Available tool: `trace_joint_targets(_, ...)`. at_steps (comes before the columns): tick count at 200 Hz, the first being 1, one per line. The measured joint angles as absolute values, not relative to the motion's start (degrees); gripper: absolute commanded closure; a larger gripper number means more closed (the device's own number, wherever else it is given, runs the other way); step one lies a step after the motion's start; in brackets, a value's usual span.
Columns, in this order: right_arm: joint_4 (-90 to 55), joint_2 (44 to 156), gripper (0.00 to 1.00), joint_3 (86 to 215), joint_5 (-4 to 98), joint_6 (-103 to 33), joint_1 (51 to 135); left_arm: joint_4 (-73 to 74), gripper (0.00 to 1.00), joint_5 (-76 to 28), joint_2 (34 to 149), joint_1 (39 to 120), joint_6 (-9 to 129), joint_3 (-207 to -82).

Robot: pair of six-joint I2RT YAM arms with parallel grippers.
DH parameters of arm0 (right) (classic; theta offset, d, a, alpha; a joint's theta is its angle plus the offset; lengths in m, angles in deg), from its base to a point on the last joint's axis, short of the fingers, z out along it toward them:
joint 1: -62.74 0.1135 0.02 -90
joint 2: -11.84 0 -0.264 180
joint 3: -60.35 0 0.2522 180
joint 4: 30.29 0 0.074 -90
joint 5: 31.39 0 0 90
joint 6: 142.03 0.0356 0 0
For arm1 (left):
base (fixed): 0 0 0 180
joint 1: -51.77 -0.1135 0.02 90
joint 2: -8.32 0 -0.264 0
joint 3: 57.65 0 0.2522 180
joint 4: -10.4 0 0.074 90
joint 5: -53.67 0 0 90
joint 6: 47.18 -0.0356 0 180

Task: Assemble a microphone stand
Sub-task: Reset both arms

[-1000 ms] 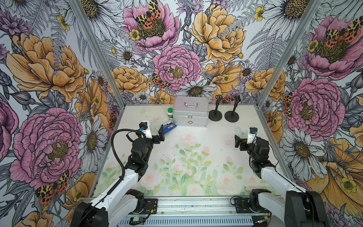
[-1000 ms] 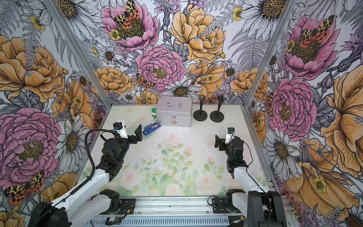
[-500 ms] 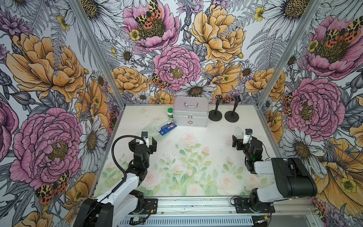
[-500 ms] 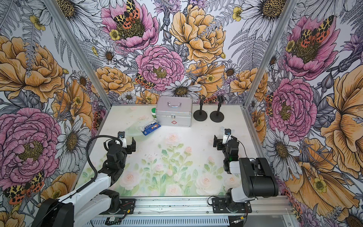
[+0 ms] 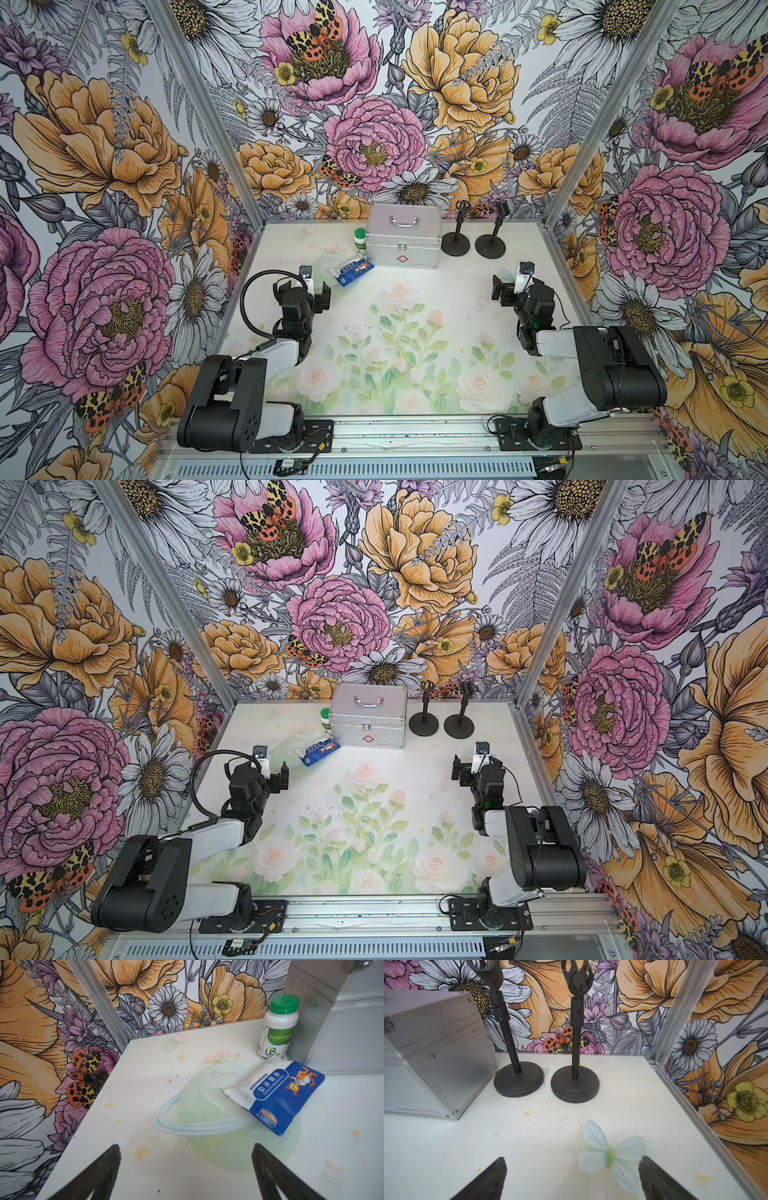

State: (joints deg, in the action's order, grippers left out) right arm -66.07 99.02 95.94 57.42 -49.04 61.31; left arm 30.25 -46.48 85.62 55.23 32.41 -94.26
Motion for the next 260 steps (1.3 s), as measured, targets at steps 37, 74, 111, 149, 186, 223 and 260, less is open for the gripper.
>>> trace_joint_targets(37, -65.5, 99.0, 0.00, 95.9, 57.6, -49.0, 61.3, 30.0, 0.01, -38.2, 88.4, 51.0, 35.6, -98.6)
trace_joint_targets(74, -65.1, 99.0, 0.00, 95.9, 57.6, -49.0, 61.3, 39.4, 0.01, -36.4, 94.3, 50.4, 39.6, -96.1)
trace_joint_targets(111, -65.0, 99.0, 0.00, 95.9, 57.6, -49.0, 61.3, 42.9, 0.01, -40.1, 96.7, 52.6, 40.0, -93.5)
trace_joint_targets(149, -65.0, 99.0, 0.00, 95.9, 57.6, -49.0, 61.3, 45.3, 0.01, -40.1, 96.7, 52.2, 40.0, -93.5)
trace_joint_targets(186, -65.0, 99.0, 0.00, 95.9, 57.6, -49.0, 61.3, 45.8, 0.01, -40.1, 96.7, 52.1, 40.2, -93.5)
trace_joint_targets(223, -65.0, 99.0, 0.01, 95.9, 57.5, -49.0, 61.3, 45.9, 0.01, -40.1, 96.7, 52.0, 40.2, -93.5)
trace_joint_targets(260, -64.5, 99.0, 0.01, 96.0, 57.3, -49.0, 60.9, 45.9, 0.01, -40.1, 96.7, 52.0, 40.2, -93.5)
